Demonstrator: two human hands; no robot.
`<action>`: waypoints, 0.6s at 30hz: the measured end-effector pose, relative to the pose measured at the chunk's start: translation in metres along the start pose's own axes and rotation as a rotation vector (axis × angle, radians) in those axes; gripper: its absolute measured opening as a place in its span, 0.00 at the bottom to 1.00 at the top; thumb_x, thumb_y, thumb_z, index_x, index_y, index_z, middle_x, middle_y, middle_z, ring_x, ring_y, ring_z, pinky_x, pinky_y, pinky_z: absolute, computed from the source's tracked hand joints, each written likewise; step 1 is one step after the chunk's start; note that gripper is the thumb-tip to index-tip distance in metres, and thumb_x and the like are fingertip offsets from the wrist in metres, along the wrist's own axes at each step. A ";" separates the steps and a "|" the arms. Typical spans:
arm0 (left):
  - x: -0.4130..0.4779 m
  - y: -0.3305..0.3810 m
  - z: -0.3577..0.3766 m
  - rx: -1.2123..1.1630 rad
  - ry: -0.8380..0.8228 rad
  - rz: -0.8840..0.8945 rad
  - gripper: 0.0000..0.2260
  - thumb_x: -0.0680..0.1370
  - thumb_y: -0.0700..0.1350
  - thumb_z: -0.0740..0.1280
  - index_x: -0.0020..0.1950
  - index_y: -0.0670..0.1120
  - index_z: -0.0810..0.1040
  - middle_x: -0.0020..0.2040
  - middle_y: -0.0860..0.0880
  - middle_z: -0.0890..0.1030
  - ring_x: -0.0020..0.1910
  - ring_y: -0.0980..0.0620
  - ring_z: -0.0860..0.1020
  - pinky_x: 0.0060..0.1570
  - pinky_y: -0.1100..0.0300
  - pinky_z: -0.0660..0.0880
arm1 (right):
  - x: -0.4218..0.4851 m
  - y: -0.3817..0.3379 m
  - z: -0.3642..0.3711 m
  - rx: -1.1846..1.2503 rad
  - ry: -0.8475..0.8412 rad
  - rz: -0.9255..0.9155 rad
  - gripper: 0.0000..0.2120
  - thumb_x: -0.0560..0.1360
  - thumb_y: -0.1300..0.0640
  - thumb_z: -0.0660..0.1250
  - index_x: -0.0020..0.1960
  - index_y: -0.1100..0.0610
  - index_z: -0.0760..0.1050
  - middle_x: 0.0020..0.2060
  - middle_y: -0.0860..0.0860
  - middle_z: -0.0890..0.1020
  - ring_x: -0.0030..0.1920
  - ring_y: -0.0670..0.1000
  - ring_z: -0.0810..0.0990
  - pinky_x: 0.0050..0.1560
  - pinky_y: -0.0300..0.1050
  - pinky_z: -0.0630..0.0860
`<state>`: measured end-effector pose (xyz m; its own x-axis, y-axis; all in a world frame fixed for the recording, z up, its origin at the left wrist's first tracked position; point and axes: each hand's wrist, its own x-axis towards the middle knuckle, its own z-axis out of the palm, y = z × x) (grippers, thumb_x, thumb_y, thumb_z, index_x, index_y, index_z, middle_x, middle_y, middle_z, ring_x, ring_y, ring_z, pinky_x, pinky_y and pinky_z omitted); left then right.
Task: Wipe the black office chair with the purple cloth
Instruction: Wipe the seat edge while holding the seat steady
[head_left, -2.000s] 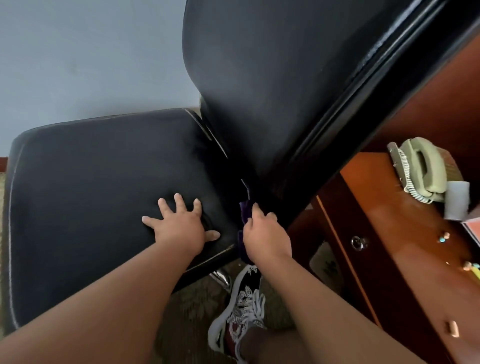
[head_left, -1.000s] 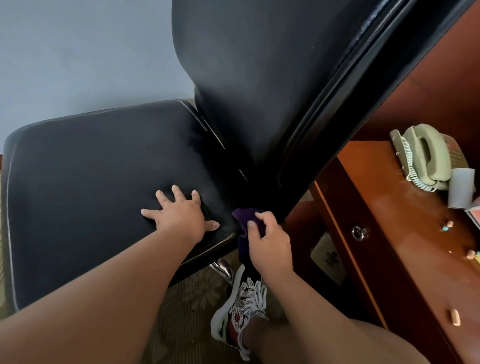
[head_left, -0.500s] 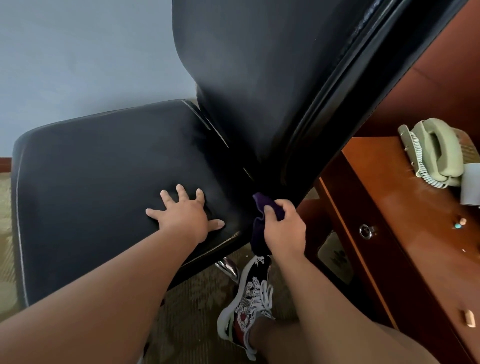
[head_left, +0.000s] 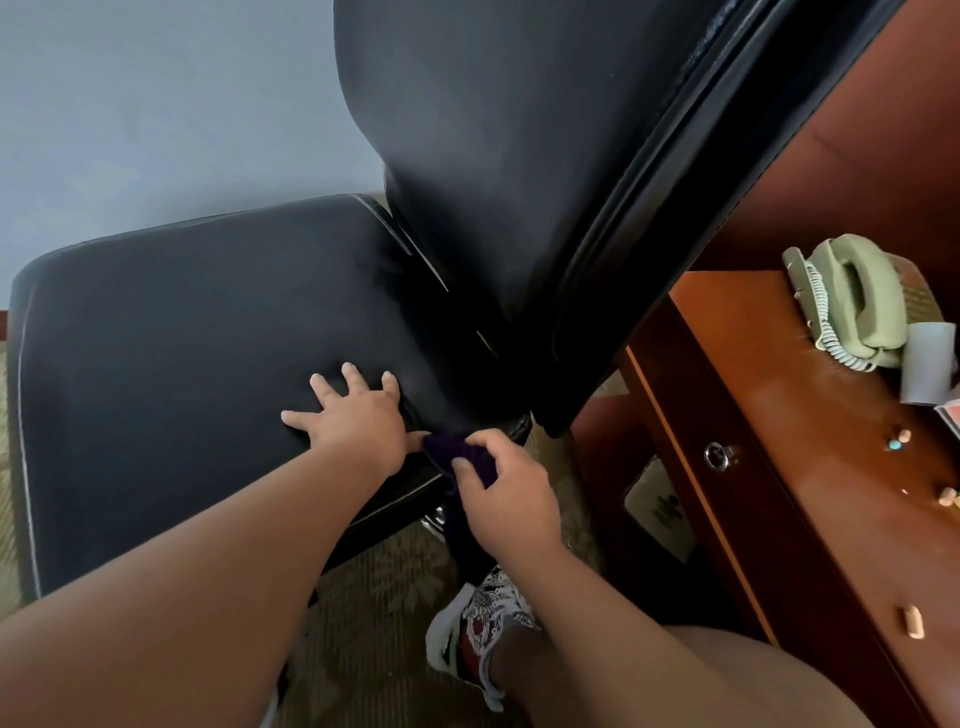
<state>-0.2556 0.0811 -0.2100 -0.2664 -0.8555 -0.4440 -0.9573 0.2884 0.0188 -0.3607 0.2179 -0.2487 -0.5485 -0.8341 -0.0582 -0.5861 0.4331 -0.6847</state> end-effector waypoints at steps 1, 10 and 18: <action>-0.001 -0.001 -0.001 -0.009 -0.003 0.007 0.43 0.74 0.73 0.61 0.82 0.58 0.46 0.82 0.44 0.44 0.78 0.32 0.44 0.66 0.25 0.57 | 0.003 0.001 -0.004 -0.036 0.001 0.004 0.09 0.78 0.44 0.65 0.58 0.41 0.74 0.50 0.41 0.79 0.49 0.46 0.79 0.47 0.47 0.79; -0.020 -0.060 -0.019 -0.063 0.004 0.229 0.29 0.80 0.61 0.63 0.80 0.62 0.57 0.82 0.52 0.51 0.81 0.46 0.51 0.73 0.40 0.61 | 0.033 0.012 -0.014 0.055 0.116 0.222 0.09 0.77 0.42 0.64 0.57 0.39 0.72 0.48 0.45 0.81 0.44 0.49 0.81 0.45 0.52 0.82; -0.045 -0.106 -0.015 -0.078 -0.004 0.174 0.29 0.80 0.63 0.63 0.79 0.63 0.57 0.82 0.52 0.49 0.81 0.46 0.48 0.75 0.39 0.57 | 0.035 0.009 -0.022 -0.007 0.087 0.228 0.12 0.78 0.42 0.63 0.61 0.37 0.72 0.54 0.46 0.80 0.53 0.53 0.80 0.50 0.50 0.79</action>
<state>-0.1434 0.0824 -0.1782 -0.4288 -0.7937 -0.4315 -0.9025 0.3977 0.1654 -0.3982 0.2002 -0.2415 -0.7165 -0.6818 -0.1479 -0.4446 0.6096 -0.6563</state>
